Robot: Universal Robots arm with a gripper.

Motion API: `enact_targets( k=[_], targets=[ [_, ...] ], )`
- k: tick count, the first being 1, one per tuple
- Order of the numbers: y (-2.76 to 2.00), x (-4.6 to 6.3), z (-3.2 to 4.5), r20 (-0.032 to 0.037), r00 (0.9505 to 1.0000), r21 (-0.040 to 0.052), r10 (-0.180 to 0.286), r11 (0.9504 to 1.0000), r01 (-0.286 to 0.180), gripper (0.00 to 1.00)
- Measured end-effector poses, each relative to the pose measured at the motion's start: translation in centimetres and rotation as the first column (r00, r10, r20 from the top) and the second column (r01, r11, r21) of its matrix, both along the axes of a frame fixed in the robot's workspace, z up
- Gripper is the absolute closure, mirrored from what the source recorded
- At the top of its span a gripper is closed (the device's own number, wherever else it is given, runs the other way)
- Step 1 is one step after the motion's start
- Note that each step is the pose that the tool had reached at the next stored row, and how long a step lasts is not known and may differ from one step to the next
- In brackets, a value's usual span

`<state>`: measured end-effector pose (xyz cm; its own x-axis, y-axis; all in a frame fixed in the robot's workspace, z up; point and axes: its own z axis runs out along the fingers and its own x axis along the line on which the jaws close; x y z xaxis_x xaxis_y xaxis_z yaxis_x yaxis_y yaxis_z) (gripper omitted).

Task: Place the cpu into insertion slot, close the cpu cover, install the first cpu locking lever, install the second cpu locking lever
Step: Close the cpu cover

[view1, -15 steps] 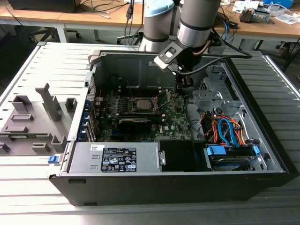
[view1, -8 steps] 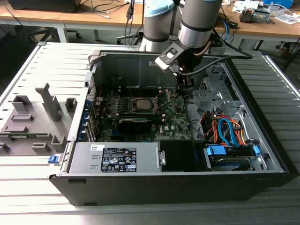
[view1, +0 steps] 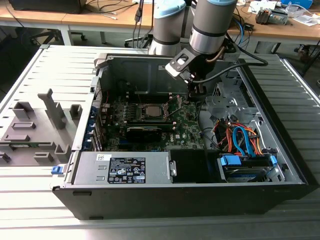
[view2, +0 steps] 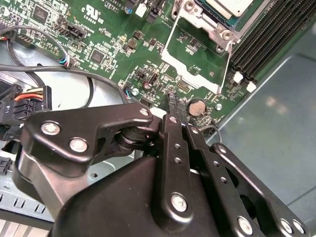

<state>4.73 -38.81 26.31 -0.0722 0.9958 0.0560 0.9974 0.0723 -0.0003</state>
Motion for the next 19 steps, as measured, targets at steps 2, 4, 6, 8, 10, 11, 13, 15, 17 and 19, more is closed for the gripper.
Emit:
enact_targets(
  k=[2, 4, 6, 8, 10, 11, 13, 15, 17, 19],
  targets=[
    [0.00, 0.00, -0.08, 0.0000, 1.0000, -0.0001, 0.000, 1.0000, 0.000, 0.89],
    [0.00, 0.00, -0.16, 0.0000, 1.0000, 0.0000, 0.000, 1.0000, 0.000, 0.89],
    [0.00, 0.00, -0.25, 0.0000, 1.0000, 0.0000, 0.000, 1.0000, 0.000, 0.89],
    [0.00, 0.00, -0.33, 0.0000, 1.0000, 0.0000, 0.000, 1.0000, 0.000, 0.89],
    [0.00, 0.00, -0.46, 0.0000, 1.0000, -0.0001, 0.000, 1.0000, 0.000, 0.89],
    [0.00, 0.00, -0.52, 0.0000, 1.0000, 0.0000, 0.000, 1.0000, 0.000, 0.89],
    [0.00, 0.00, -0.63, 0.0000, 1.0000, 0.0000, 0.000, 1.0000, 0.000, 0.89],
    [0.00, 0.00, -0.73, 0.0000, 1.0000, -0.0001, 0.000, 1.0000, 0.000, 0.89],
    [0.00, 0.00, -0.85, 0.0000, 1.0000, 0.0000, 0.000, 1.0000, 0.000, 0.89],
    [0.00, 0.00, -0.98, 0.0000, 1.0000, 0.0000, 0.000, 1.0000, 0.000, 0.89]
  ],
)
